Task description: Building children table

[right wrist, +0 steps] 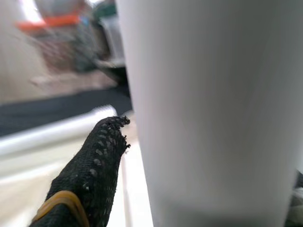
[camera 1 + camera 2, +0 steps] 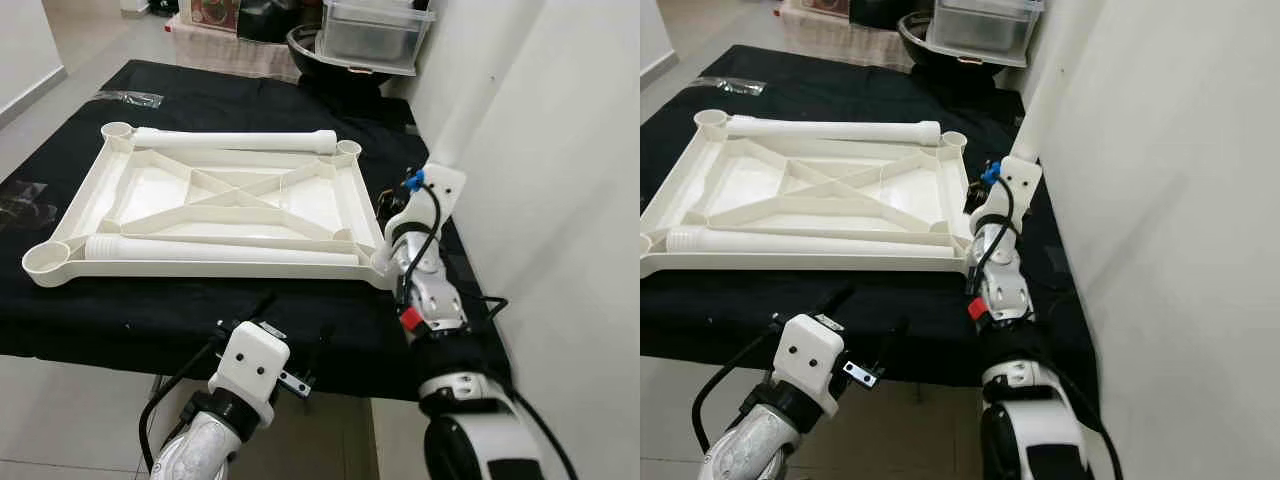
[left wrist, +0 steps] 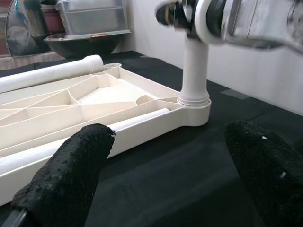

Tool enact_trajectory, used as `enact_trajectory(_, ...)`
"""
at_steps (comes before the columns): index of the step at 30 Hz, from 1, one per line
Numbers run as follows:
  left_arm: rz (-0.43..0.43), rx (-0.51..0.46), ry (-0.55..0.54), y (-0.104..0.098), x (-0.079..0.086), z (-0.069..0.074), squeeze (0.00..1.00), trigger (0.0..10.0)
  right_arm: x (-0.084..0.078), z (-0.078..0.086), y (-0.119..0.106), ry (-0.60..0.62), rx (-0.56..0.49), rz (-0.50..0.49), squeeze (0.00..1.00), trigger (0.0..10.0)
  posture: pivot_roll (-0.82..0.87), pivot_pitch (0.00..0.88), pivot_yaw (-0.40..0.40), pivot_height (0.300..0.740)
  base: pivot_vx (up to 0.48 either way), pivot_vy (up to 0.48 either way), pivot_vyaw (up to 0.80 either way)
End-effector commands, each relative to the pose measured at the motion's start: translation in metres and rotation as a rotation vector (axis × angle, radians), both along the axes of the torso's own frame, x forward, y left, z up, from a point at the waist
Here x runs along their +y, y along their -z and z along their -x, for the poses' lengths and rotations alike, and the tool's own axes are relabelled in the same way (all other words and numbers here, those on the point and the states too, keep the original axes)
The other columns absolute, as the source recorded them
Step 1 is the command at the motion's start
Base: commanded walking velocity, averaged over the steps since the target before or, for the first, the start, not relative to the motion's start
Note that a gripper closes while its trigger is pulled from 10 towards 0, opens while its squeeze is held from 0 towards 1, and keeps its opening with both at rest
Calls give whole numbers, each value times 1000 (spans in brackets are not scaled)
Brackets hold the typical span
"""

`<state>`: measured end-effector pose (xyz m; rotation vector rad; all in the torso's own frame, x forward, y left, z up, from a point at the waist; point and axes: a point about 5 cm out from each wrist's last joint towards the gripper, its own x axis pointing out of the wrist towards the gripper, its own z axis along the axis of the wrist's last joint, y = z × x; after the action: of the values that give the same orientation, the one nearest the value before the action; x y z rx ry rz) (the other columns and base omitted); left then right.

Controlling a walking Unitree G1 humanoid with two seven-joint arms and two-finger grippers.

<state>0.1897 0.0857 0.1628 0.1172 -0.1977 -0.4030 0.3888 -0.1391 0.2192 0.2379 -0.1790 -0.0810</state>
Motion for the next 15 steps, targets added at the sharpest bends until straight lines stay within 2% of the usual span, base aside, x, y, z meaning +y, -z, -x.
enact_trajectory(1,2,9,8,3,-3,0,0,10000,-1,-3,-13,-192,-79,-19,0,10000,103,74,-154,740,0,0,0)
enact_trajectory(2,2,9,8,3,-3,0,0,10000,2,-1,-16,-423,-86,-8,0,10000,101,74,-155,740,0,0,0)
enact_trajectory(3,2,9,8,3,-3,0,0,10000,2,-1,-16,-423,-86,-8,0,10000,101,74,-155,740,0,0,0)
enact_trajectory(4,2,9,9,3,-3,0,0,10000,4,3,-17,-575,-86,-6,0,10000,101,74,-155,740,0,0,0)
enact_trajectory(6,3,9,10,3,-3,-1,0,10000,12,21,-13,-934,-72,56,0,10000,104,77,-159,740,0,0,0)
enact_trajectory(7,3,9,10,3,-3,-1,0,10000,12,21,-13,-934,-72,56,0,10000,104,77,-159,740,0,0,0)
enact_trajectory(8,3,9,10,3,-3,-1,0,10000,16,31,-10,-1079,-54,91,0,10000,105,83,-157,740,0,0,0)
enact_trajectory(9,3,9,10,3,-3,-1,0,10000,16,31,-10,-1079,-54,91,0,10000,105,83,-157,740,0,0,0)
enact_trajectory(10,3,8,9,3,-3,0,0,10000,19,40,-5,-1206,-36,137,0,10000,109,79,-160,740,0,0,0)
enact_trajectory(11,3,8,9,3,-3,0,0,10000,19,40,-5,-1206,-36,137,0,10000,109,79,-160,740,0,0,0)
enact_trajectory(13,4,8,6,2,-3,0,0,10000,30,48,7,-1365,2,217,0,10000,107,86,-158,740,0,0,0)
enact_trajectory(15,5,8,5,2,-4,0,0,10000,36,49,13,-1416,28,246,0,10000,108,88,-158,740,0,0,0)
